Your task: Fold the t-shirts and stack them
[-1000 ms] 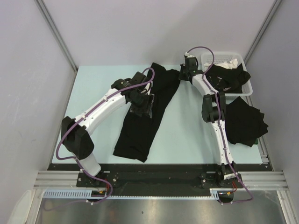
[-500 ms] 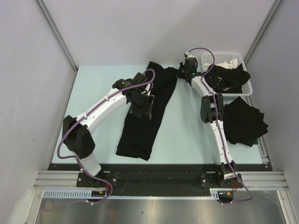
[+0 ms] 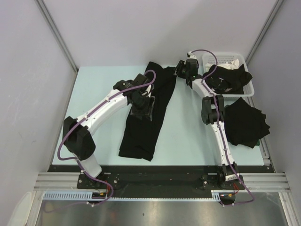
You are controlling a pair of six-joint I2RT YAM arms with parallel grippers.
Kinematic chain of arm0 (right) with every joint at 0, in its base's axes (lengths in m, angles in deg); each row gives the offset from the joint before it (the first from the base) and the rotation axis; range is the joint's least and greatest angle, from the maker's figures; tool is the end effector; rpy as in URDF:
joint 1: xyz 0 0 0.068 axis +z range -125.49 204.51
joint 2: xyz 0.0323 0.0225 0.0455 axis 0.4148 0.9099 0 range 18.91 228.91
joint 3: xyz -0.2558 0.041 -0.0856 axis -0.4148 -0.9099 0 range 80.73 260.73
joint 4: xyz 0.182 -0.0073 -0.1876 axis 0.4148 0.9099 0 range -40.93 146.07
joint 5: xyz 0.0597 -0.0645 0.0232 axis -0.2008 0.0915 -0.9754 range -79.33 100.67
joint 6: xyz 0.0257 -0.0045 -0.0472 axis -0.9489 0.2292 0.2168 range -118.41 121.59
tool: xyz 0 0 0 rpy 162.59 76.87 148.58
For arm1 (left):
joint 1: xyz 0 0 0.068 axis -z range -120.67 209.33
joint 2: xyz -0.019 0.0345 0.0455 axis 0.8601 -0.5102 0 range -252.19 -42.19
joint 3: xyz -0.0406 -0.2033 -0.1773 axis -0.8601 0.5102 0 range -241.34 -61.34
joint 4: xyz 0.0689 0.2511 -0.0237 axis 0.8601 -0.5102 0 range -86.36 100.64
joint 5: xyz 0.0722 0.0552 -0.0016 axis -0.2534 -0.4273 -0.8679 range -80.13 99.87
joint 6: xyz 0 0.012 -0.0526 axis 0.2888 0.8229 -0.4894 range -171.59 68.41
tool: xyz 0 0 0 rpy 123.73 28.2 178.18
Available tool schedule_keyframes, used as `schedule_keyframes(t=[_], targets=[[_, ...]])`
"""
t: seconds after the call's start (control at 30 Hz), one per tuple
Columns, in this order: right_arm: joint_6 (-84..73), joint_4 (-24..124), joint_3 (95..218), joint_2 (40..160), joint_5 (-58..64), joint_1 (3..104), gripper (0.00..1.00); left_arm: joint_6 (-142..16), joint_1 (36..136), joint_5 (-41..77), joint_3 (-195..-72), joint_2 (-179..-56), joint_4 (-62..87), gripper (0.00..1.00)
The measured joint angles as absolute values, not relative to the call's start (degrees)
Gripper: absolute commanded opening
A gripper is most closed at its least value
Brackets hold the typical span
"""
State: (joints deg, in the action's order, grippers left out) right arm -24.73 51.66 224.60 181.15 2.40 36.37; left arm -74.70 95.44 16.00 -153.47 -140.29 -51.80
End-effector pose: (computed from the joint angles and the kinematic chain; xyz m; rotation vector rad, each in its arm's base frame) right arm 0.6106 0.1335 0.1348 0.1511 1.9712 0.5792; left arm 0.2783 -0.2077 0.3073 0.3501 2.8178 -0.3997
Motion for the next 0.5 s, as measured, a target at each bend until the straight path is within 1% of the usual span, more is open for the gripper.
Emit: schedule_keyframes(t=[0.2, 0.3, 0.43, 0.5], targets=[[-24.2, 49.5, 217.5, 177.0, 2.1, 35.7, 0.75, -75.1, 95.4, 16.0, -152.4, -140.0, -51.4, 0.60], [-23.6, 51.5, 210.3, 171.1, 1.2, 34.8, 0.82, -75.1, 95.4, 15.7, -152.4, -140.0, -50.9, 0.60], [-21.3, 56.5, 201.3, 160.9, 0.6, 34.0, 1.00, -75.2, 95.4, 14.3, -152.4, -139.8, -50.0, 0.60], [-19.1, 60.3, 199.0, 155.7, 0.8, 34.0, 1.00, -75.4, 95.4, 13.2, -152.4, -139.6, -49.5, 0.60]])
